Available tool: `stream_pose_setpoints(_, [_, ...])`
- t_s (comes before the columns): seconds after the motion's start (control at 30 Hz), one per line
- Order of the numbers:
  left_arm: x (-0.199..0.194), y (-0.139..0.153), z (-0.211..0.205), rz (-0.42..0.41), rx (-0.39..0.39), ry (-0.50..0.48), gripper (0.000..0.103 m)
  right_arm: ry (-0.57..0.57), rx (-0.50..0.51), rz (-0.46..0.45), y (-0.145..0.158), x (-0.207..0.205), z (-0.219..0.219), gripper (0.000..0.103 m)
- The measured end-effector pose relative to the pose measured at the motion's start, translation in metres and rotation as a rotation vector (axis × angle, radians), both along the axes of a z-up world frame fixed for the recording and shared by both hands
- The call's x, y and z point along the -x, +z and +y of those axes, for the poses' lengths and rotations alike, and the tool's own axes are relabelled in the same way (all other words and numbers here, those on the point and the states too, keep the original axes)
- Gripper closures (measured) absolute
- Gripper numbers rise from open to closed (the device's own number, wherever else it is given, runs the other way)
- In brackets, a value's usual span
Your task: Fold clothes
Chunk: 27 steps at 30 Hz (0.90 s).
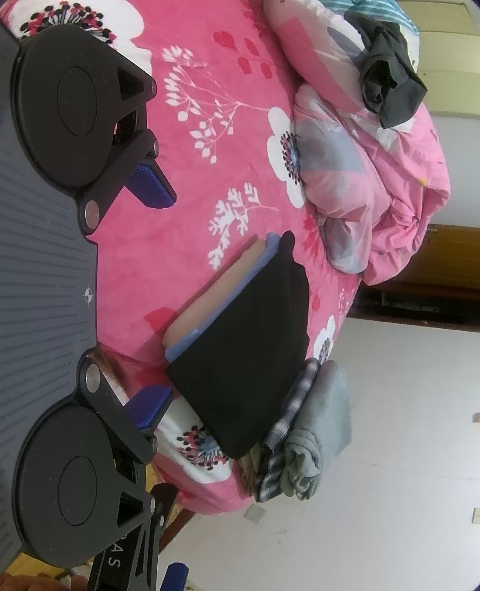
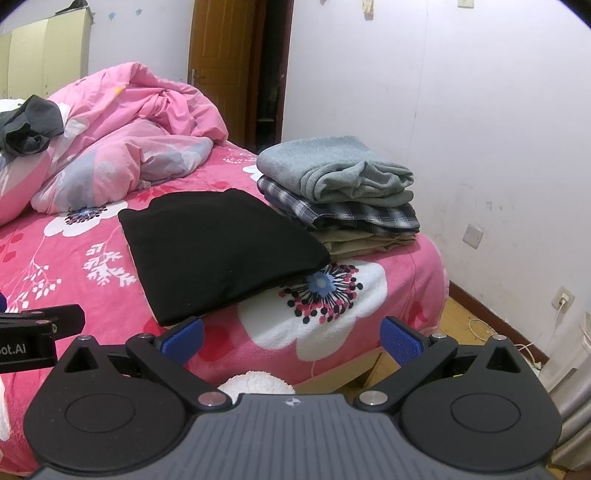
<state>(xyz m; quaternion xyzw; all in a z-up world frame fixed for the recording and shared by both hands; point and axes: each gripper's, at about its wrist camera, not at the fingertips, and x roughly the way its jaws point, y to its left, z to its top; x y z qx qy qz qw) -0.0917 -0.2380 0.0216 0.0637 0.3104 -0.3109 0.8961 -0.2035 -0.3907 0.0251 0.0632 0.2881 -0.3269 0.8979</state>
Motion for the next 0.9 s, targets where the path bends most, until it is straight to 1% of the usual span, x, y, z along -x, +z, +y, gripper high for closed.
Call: stream_pose_setpoints(0.9, [0.005, -0.007, -0.016, 0.029, -0.019, -0.017, 0.000, -0.030, -0.019, 0.013, -0.005, 0.009, -0.013, 0.000])
